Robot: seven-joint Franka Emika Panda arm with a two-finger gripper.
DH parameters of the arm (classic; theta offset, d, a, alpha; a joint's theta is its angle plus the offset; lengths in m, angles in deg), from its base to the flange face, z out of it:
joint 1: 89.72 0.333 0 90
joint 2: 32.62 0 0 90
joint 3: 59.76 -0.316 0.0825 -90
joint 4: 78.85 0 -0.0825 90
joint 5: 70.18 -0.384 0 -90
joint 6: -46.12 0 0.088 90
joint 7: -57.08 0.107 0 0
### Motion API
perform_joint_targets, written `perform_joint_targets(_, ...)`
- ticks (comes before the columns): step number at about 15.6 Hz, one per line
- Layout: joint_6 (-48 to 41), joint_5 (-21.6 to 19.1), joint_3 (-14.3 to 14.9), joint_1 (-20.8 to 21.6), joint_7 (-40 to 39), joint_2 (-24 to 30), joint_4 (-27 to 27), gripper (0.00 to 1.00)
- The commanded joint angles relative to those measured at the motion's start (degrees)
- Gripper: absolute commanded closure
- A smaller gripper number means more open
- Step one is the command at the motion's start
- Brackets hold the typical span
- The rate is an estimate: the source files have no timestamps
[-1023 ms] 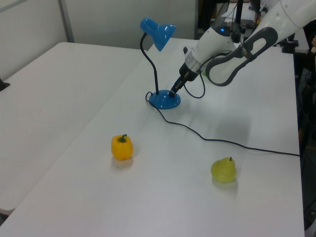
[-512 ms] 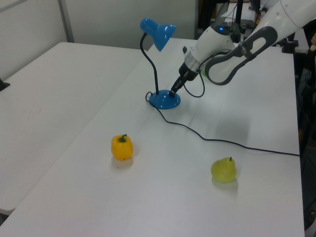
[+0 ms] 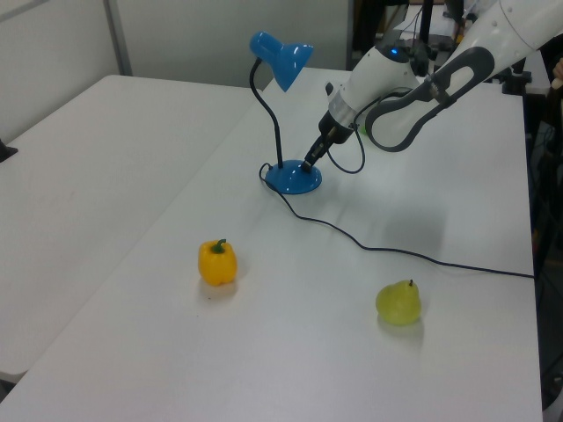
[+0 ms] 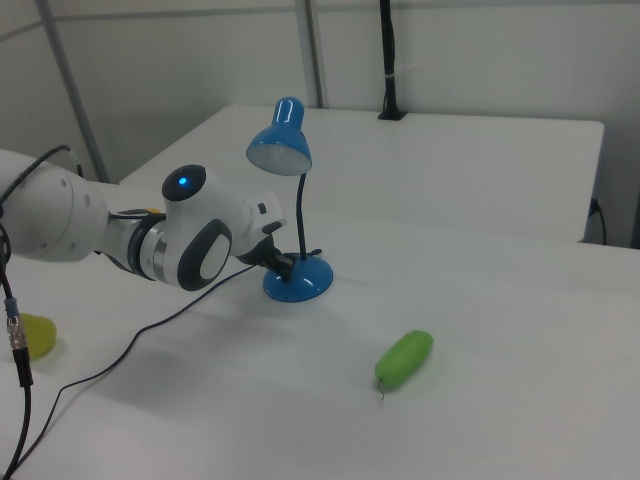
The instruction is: Turn on desk lamp
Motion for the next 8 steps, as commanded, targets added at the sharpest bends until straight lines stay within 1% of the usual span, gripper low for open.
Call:
perform_joint_targets(1, -1.8, 0.7, 0.4, -0.2, 0.7, -1.1, 0.5, 1.0)
perform_joint_targets(8, -1.8, 0.9, 1.1, -0.5, 0.2, -0.7, 0.5, 1.0)
